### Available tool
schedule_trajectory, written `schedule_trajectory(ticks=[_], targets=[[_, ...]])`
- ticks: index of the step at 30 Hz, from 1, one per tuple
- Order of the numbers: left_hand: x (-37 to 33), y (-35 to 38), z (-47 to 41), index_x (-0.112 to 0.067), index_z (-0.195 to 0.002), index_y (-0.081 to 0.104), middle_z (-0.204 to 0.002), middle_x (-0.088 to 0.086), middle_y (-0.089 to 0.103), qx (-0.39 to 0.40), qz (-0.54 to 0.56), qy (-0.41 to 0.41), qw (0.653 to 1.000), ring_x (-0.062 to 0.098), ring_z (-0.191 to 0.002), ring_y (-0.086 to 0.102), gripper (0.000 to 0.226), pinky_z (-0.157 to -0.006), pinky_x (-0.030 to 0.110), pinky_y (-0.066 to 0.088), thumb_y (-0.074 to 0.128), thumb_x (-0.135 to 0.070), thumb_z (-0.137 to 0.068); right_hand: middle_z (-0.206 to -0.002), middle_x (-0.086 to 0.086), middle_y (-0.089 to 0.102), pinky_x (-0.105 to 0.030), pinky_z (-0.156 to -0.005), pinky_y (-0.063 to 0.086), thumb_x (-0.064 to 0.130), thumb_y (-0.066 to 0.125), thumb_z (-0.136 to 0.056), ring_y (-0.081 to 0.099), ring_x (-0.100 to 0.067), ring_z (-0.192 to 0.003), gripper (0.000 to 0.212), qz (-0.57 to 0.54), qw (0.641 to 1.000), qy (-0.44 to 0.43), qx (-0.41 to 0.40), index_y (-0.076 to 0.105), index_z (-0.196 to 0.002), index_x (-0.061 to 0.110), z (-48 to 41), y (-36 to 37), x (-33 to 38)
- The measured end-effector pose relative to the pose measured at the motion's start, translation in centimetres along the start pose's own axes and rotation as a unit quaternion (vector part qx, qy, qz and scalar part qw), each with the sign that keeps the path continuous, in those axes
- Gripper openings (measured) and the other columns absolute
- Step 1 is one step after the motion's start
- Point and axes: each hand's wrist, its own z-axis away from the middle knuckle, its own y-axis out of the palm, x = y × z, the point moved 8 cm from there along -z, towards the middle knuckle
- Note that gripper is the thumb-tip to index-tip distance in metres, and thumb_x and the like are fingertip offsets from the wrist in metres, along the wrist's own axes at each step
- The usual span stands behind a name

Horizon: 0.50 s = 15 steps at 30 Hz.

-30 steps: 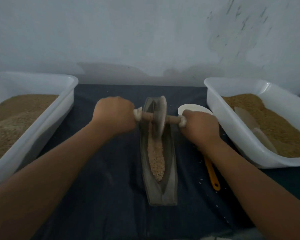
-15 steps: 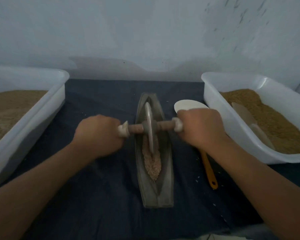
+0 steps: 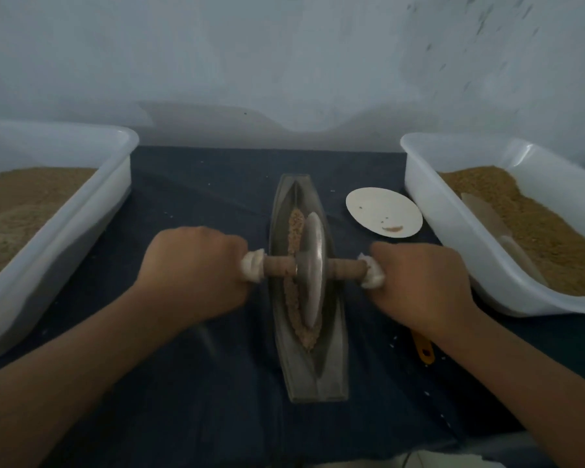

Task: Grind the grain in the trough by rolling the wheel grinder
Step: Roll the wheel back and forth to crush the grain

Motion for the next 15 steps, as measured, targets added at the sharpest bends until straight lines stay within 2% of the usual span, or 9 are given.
schedule_trajectory(ticks=[1,3,4,6,9,11,13,15], targets=[[0.2,0.8,-0.9,-0.028,-0.054,0.031,-0.048,-0.013,0.034,0.027,-0.002,-0.005,1.0,0.01,-0.04,0.022,0.038,-0.05,0.018,0.016,0.052,-0.056,-0.069,-0.05,0.015,0.032,-0.023,-0.041,0.03,0.055,0.052,-0.095,0.031,0.002,-0.042,0.039,0.02,1.0,0.005,-0.012,0.035,-0.066,0.035,-0.7,0.0,0.0],[1.4,2.8,-3.9,-0.026,-0.058,0.045,-0.056,-0.011,0.044,0.089,0.021,-0.051,0.994,0.014,-0.047,0.035,0.035,-0.05,0.024,0.029,0.053,-0.056,-0.075,-0.055,0.016,0.03,-0.011,-0.051,0.02,0.05,0.058,-0.097,0.029,0.004,-0.047,0.041,0.022,1.0,0.01,-0.01,0.038,-0.067,0.031,-3.9,0.7,-0.2],[2.1,3.5,-5.4,-0.025,-0.061,0.049,-0.059,-0.009,0.049,0.104,0.034,-0.076,0.991,0.016,-0.05,0.042,0.036,-0.052,0.026,0.035,0.053,-0.056,-0.079,-0.058,0.015,0.033,-0.012,-0.053,0.021,0.049,0.056,-0.098,0.035,0.002,-0.05,0.04,0.013,1.0,0.02,0.003,0.039,-0.069,0.028,-6.0,1.3,-0.5],[3.0,4.4,-7.8,-0.022,-0.062,0.053,-0.061,-0.005,0.053,0.102,0.042,-0.106,0.988,0.019,-0.053,0.049,0.038,-0.054,0.028,0.04,0.053,-0.054,-0.083,-0.062,0.009,0.044,-0.027,-0.051,0.031,0.052,0.055,-0.097,0.051,-0.014,-0.056,0.039,0.029,0.999,0.035,0.012,0.04,-0.07,0.028,-9.4,2.1,-0.7],[3.0,4.3,-8.1,-0.023,-0.065,0.056,-0.064,-0.004,0.057,0.089,0.037,-0.123,0.988,0.019,-0.055,0.052,0.037,-0.054,0.028,0.04,0.055,-0.054,-0.085,-0.063,0.006,0.052,-0.031,-0.051,0.037,0.059,0.057,-0.097,0.053,-0.019,-0.056,0.043,0.05,0.998,0.03,0.0,0.045,-0.069,0.028,-10.5,1.9,-0.3],[2.5,4.1,-5.9,-0.025,-0.064,0.054,-0.064,-0.006,0.057,0.094,0.042,-0.119,0.988,0.017,-0.054,0.05,0.035,-0.053,0.028,0.038,0.053,-0.053,-0.085,-0.06,0.007,0.05,-0.029,-0.051,0.032,0.051,0.055,-0.101,0.05,-0.015,-0.053,0.043,0.032,0.999,0.01,0.004,0.043,-0.065,0.029,-8.9,1.5,-0.1],[1.8,3.3,-2.6,-0.026,-0.06,0.047,-0.058,-0.011,0.05,0.073,0.046,-0.096,0.992,0.013,-0.048,0.043,0.036,-0.049,0.025,0.031,0.049,-0.056,-0.082,-0.059,0.008,0.049,-0.027,-0.051,0.03,0.046,0.054,-0.097,0.048,-0.013,-0.052,0.038,0.003,1.0,-0.019,0.018,0.046,-0.063,0.03,-6.4,0.8,0.2],[0.8,1.6,0.7,-0.028,-0.055,0.037,-0.048,-0.014,0.037,0.033,0.047,-0.057,0.997,0.008,-0.04,0.032,0.039,-0.046,0.019,0.02,0.05,-0.058,-0.076,-0.053,0.011,0.04,-0.027,-0.046,0.031,0.054,0.046,-0.087,0.04,-0.008,-0.045,0.033,-0.009,0.999,-0.049,0.012,0.034,-0.061,0.036,-3.6,-0.4,1.0]])
